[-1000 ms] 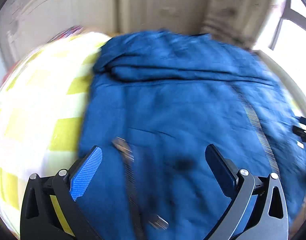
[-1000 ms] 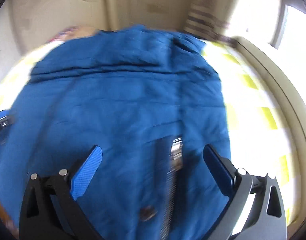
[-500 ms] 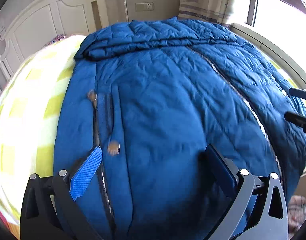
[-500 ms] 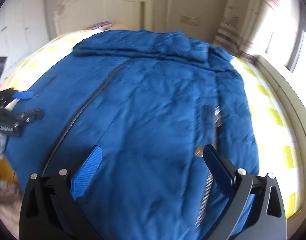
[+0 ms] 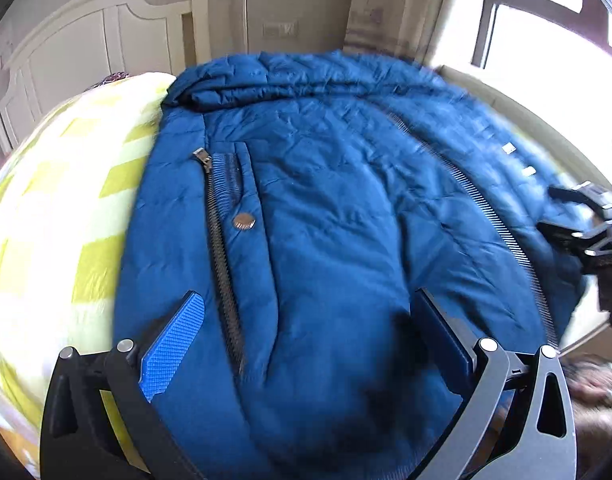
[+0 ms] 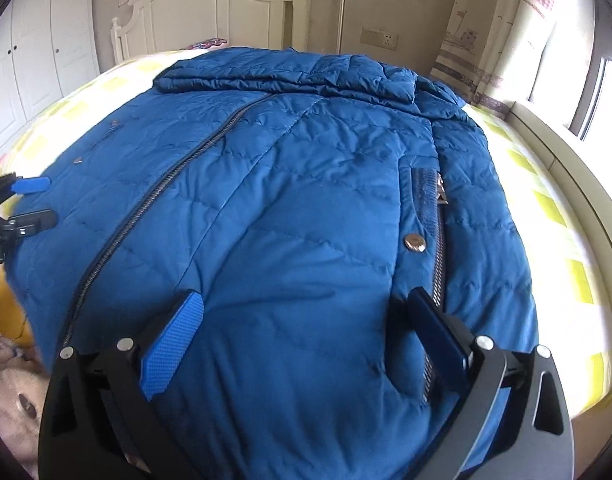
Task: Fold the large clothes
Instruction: 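Grasp the ribbed jacket hem with both tools and lift it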
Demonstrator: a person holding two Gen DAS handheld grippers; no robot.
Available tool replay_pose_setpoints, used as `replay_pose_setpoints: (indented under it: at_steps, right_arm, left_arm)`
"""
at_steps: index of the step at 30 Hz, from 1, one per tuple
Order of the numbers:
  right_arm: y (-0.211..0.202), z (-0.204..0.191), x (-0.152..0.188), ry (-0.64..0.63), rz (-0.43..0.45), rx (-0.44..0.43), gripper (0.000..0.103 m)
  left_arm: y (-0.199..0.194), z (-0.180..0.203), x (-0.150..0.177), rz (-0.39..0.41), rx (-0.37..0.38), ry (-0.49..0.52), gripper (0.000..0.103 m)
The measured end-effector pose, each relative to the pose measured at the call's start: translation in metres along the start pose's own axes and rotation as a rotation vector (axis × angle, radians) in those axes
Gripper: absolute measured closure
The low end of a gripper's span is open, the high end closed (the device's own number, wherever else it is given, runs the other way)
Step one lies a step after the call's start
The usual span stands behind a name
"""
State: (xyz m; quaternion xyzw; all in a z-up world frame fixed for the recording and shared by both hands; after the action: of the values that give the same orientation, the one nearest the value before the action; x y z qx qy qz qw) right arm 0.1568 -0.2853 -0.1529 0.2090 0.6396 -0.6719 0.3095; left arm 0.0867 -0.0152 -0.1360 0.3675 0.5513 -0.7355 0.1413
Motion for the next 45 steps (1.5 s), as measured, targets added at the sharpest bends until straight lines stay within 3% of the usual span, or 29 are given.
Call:
replay_pose_setpoints:
  at_steps: [4, 8, 10, 13, 16, 19, 24, 26, 29, 30, 31, 33, 36, 38, 40, 45]
  right_arm:
    - [-0.033, 0.044, 0.016, 0.113, 0.071, 0.031, 0.003]
    - [-0.050, 0.097, 0.049, 0.247, 0.056, 0.065, 0.003]
    - [-0.053, 0.111, 0.068, 0.304, 0.038, 0.050, 0.003]
    - [-0.051, 0.112, 0.089, 0.356, 0.030, -0.024, 0.003]
    - [-0.044, 0.102, 0.104, 0.345, 0.011, -0.051, 0.005]
    - [-0.039, 0.096, 0.109, 0.373, 0.017, -0.133, 0.011]
    - [-0.036, 0.087, 0.108, 0.413, 0.049, -0.227, 0.017]
    - [-0.037, 0.092, 0.111, 0.436, 0.057, -0.242, 0.033]
    - [-0.051, 0.091, 0.114, 0.414, 0.072, -0.266, 0.056]
    - [-0.059, 0.090, 0.113, 0.396, 0.079, -0.265, 0.073]
    - [-0.068, 0.087, 0.112, 0.377, 0.097, -0.278, 0.083]
    - [-0.085, 0.086, 0.104, 0.372, 0.154, -0.311, 0.086]
    - [-0.092, 0.086, 0.094, 0.393, 0.191, -0.361, 0.086]
    - [-0.083, 0.090, 0.095, 0.404, 0.165, -0.347, 0.075]
    - [-0.074, 0.097, 0.103, 0.447, 0.140, -0.323, 0.051]
    - [-0.059, 0.102, 0.114, 0.491, 0.112, -0.329, 0.049]
  left_arm:
    - [-0.037, -0.029, 0.024, 0.074, 0.035, -0.107, 0.004]
    - [-0.052, -0.050, 0.047, 0.086, 0.134, -0.213, 0.004]
    - [-0.055, -0.046, 0.053, 0.099, 0.135, -0.191, 0.004]
    - [-0.054, -0.041, 0.056, 0.089, 0.120, -0.175, 0.004]
    - [-0.053, -0.045, 0.062, 0.062, 0.124, -0.219, 0.004]
    - [-0.047, -0.041, 0.077, 0.012, 0.186, -0.269, 0.021]
    - [-0.035, -0.043, 0.087, 0.030, 0.279, -0.337, 0.027]
    - [-0.033, -0.046, 0.086, 0.041, 0.313, -0.368, 0.034]
    - [-0.039, -0.039, 0.085, 0.036, 0.309, -0.333, 0.061]
    - [-0.045, -0.033, 0.082, 0.046, 0.316, -0.310, 0.068]
    - [-0.051, -0.029, 0.080, 0.058, 0.323, -0.296, 0.076]
    - [-0.069, -0.022, 0.072, 0.113, 0.333, -0.260, 0.080]
    - [-0.078, -0.019, 0.058, 0.144, 0.348, -0.235, 0.081]
    - [-0.071, -0.019, 0.057, 0.123, 0.325, -0.217, 0.080]
    - [-0.065, -0.019, 0.063, 0.099, 0.303, -0.214, 0.079]
    - [-0.049, -0.023, 0.073, 0.048, 0.243, -0.223, 0.069]
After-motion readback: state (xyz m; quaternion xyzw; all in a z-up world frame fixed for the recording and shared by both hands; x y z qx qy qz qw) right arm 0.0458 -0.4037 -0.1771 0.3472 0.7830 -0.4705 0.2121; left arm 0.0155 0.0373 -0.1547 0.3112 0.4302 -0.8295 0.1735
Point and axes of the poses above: each gripper's, at about its wrist camera, not at the fingertips, and y roughly the way its jaws point, z to its right, x to its underside, the point moved 7 cm from there along y, roughly the way its jaws point, and after that the axes turned 5 degrees about x, right-handed, at the moved point
